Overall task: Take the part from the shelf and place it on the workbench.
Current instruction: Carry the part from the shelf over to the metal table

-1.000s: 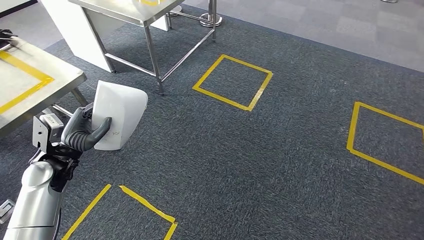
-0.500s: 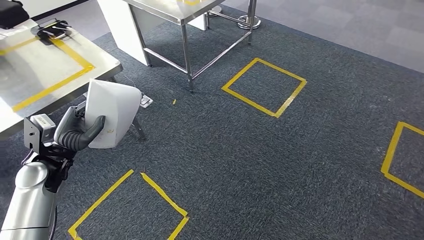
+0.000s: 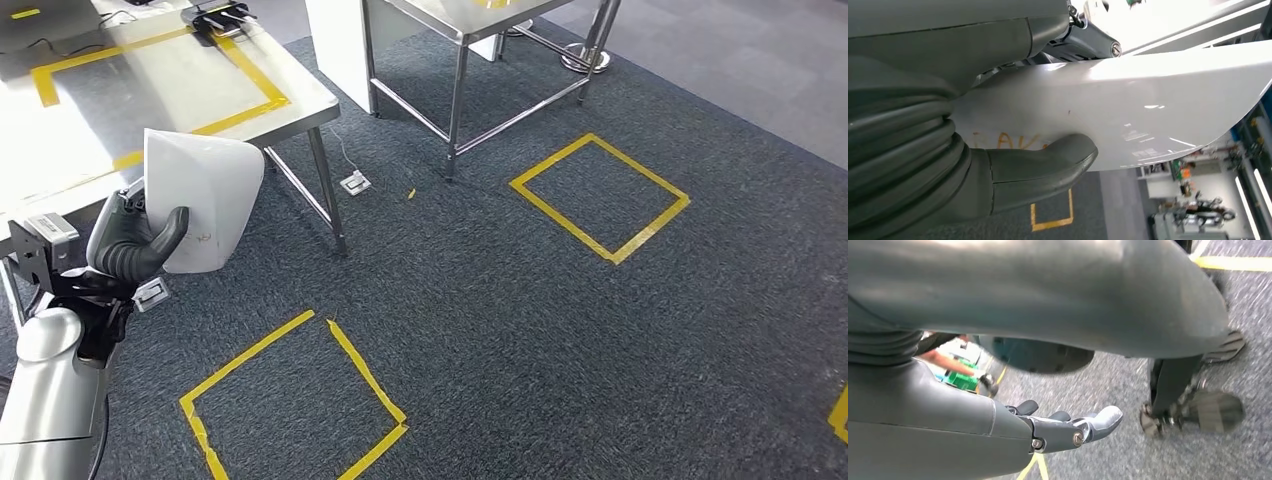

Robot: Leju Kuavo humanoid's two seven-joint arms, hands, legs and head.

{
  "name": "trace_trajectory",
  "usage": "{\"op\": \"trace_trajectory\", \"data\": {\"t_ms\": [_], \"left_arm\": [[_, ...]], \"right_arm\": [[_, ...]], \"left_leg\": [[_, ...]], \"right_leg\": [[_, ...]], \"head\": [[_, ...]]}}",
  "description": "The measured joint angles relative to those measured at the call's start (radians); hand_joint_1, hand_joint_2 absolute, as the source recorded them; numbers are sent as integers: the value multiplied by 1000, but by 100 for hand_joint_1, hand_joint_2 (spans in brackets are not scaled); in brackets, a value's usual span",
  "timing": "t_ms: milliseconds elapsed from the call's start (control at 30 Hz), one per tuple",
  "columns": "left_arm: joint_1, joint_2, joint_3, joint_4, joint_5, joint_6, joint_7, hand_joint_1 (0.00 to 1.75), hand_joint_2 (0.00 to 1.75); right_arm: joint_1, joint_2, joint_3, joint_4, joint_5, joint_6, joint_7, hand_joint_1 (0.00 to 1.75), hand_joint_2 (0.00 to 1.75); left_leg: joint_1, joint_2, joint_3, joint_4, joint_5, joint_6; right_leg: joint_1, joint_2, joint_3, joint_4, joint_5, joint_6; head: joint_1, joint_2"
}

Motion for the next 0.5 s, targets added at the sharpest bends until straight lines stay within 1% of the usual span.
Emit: {"op": "trace_trajectory", "data": {"t_ms": [33, 67, 100, 133, 167, 200, 233, 267, 300, 333, 367, 400, 433, 467, 500], "left_arm": [[-2, 4, 1, 0, 14, 8, -3, 175, 175], [-5, 8, 3, 0, 27, 17, -5, 175, 175], [-9, 12, 6, 0, 39, 26, -6, 175, 175], [-14, 15, 8, -1, 49, 34, -7, 175, 175], [-19, 17, 11, -3, 58, 43, -8, 175, 175], [-23, 18, 13, -6, 64, 53, -8, 175, 175], [-25, 20, 14, -9, 68, 61, -7, 175, 175], [-26, 21, 15, -12, 70, 68, -6, 175, 175], [-27, 24, 17, -16, 71, 72, -4, 175, 175], [-27, 28, 19, -19, 71, 75, -4, 175, 175], [-30, 31, 22, -22, 71, 79, -3, 175, 175], [-33, 34, 24, -25, 71, 86, -3, 175, 175], [-36, 36, 26, -26, 71, 94, -3, 175, 175], [-39, 36, 27, -28, 71, 103, -3, 175, 175], [-38, 36, 27, -29, 71, 109, -3, 175, 175]], "right_arm": [[2, 0, 0, 0, 0, 0, 1, 0, 0], [3, 0, 0, 0, 0, 0, 1, 0, 0], [4, 0, 0, 0, 0, 0, 1, 0, 0], [3, 0, -1, 0, 0, 0, 1, 0, 0], [3, -1, -1, 0, 0, 0, 1, 0, 0], [2, -2, -2, 0, -1, 1, 0, 0, 0], [1, -2, -3, 0, -1, 1, 0, 0, 0], [0, -3, -4, 0, -1, 1, 0, 0, 0], [-2, -2, -6, 0, -1, 0, 0, 0, 0], [-4, -1, -8, 0, -1, -2, 0, 0, 0], [-6, 0, -10, 0, -1, -4, 0, 0, 0], [-6, 2, -12, 0, -1, -4, 0, 0, 0], [-6, 2, -13, 0, 0, -4, -1, 0, 0], [-4, 2, -14, 0, 0, -4, -1, 0, 0], [-3, 3, -14, 0, 0, -4, -2, 0, 0]], "left_leg": [[-2, -14, -1, 0, 1, 1], [-4, -29, -1, 1, 2, 2], [-6, -43, -2, 1, 3, 2], [-6, -57, -2, 1, 5, 1], [-6, -70, -3, 0, 8, -1], [-5, -83, -5, 0, 10, -5], [-2, -94, -8, -2, 13, -10], [0, -106, -10, -4, 16, -17], [1, -118, -13, -8, 20, -24], [-1, -111, -17, -7, 20, -29], [-4, -89, -25, 4, 10, -33], [-6, -56, -40, 34, -11, -36], [-6, -16, -62, 86, -44, -39], [-4, 9, -89, 149, -79, -43], [0, 21, -114, 207, -105, -48]], "right_leg": [[2, 5, -17, 25, 3, -4], [5, 9, -15, 12, 25, -10], [8, 17, 6, -40, 60, -19], [12, 37, 39, -113, 95, -31], [16, 57, 69, -178, 119, -42], [20, 72, 92, -225, 133, -50], [24, 78, 102, -249, 136, -55], [28, 70, 105, -253, 135, -57], [28, 57, 108, -260, 139, -58], [25, 43, 113, -269, 145, -58], [21, 30, 118, -280, 152, -60], [17, 16, 122, -290, 158, -62], [16, 2, 124, -295, 161, -63], [15, -11, 122, -296, 161, -65], [14, -26, 120, -294, 160, -64]], "head": [[0, 0], [0, 0], [0, 0], [0, 0], [0, 0], [0, 0], [0, 0], [1, 0], [2, 0], [2, 0], [0, 0], [-3, 0], [-6, 0], [-9, 0], [-9, 0]]}}
